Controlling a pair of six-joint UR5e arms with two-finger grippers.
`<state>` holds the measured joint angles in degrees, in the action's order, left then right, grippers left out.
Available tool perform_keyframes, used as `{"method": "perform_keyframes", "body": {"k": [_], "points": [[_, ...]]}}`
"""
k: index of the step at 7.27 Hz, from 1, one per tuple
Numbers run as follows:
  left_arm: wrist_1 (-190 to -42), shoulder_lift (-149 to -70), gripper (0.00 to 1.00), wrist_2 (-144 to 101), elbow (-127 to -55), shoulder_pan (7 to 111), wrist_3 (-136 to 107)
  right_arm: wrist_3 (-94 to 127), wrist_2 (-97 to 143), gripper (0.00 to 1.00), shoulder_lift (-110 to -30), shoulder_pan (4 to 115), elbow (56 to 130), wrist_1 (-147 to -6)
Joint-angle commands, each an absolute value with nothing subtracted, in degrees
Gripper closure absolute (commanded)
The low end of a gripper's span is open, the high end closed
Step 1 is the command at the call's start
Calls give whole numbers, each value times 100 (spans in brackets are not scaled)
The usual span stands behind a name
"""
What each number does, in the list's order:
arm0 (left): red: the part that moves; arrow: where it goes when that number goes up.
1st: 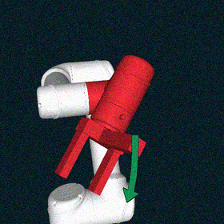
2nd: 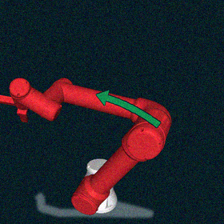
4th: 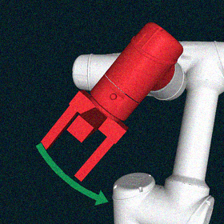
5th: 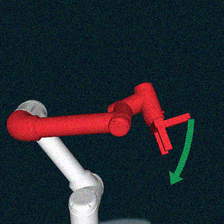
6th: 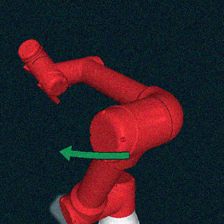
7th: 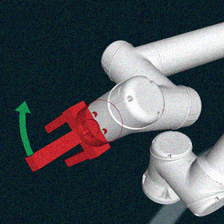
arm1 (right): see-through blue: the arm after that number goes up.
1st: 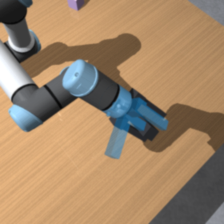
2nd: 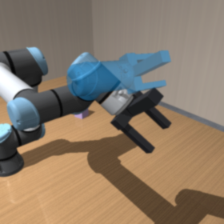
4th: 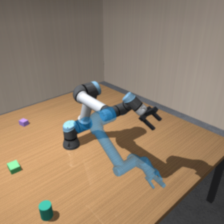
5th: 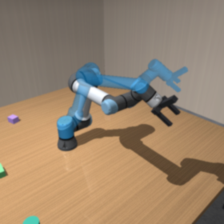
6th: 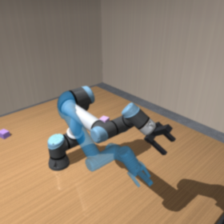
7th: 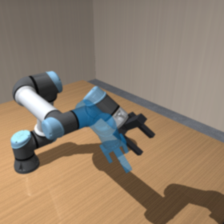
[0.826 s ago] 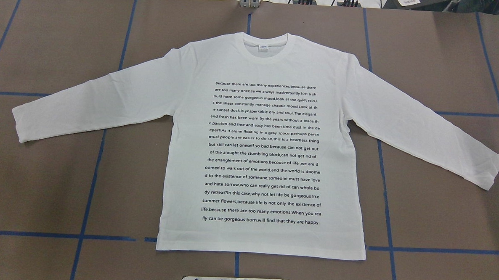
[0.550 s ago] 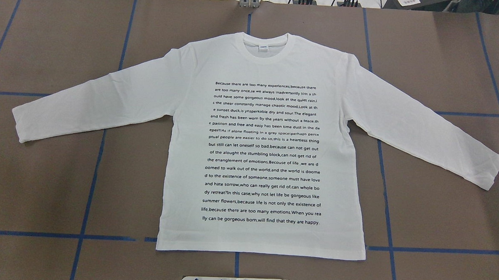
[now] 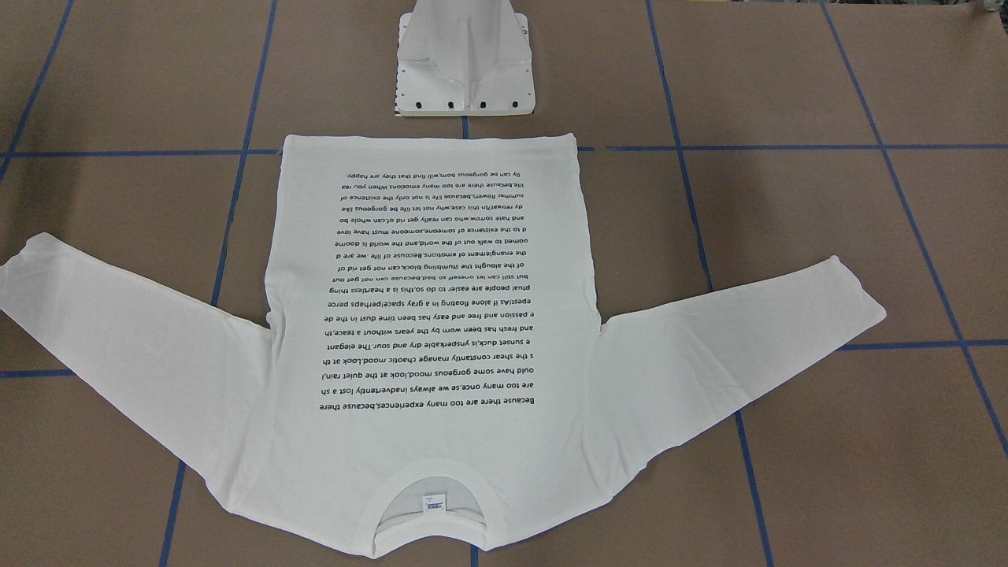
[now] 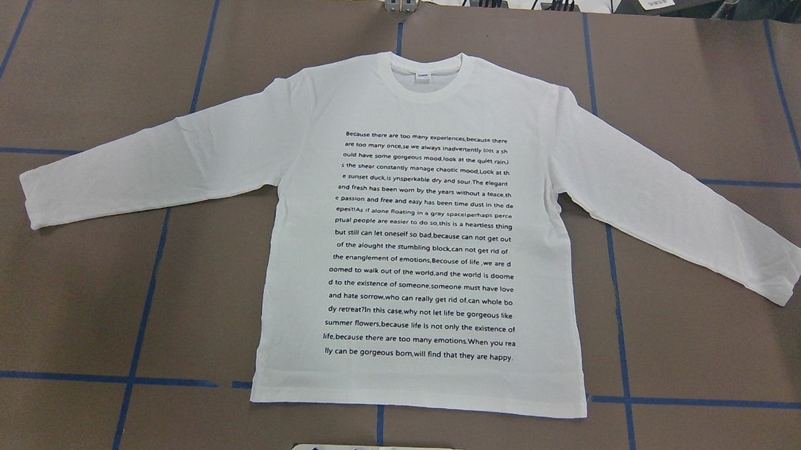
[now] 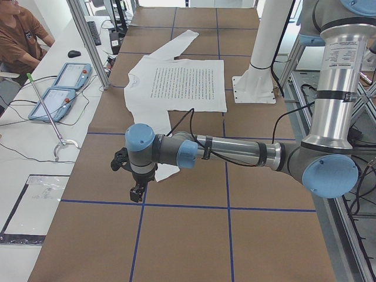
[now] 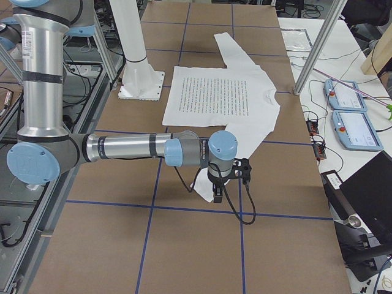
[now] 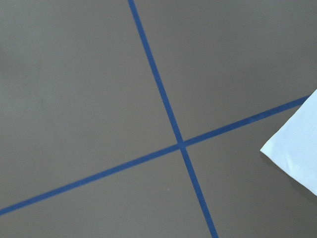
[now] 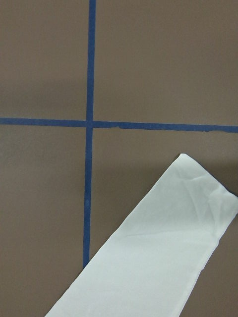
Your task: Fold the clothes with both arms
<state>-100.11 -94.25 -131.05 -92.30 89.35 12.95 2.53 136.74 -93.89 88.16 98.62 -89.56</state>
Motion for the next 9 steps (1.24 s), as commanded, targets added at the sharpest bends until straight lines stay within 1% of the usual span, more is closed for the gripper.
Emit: {"method": "perform_keyframes", "body": {"k": [1, 2, 3, 4, 9], "points": [[-10835, -9351, 0, -13514, -9151, 8895, 1275, 473, 13667, 0, -9221, 8476, 9329, -7848], [-10854, -9343, 0, -13552, -9149, 8895, 1257, 1362, 13580, 0, -9246, 8177, 8934, -7100], [-10872, -9360, 0, -13561, -9271, 8895, 1274, 1867, 13153, 0, -9281, 7782, 8703, -6405], [-10916, -9395, 0, -13553, -9238, 8895, 1248, 2063, 12844, 0, -9420, 7491, 8562, -6146], [-10925, -9378, 0, -13562, -9237, 8895, 1248, 2320, 12850, 0, -9457, 6769, 8289, -5994]]}}
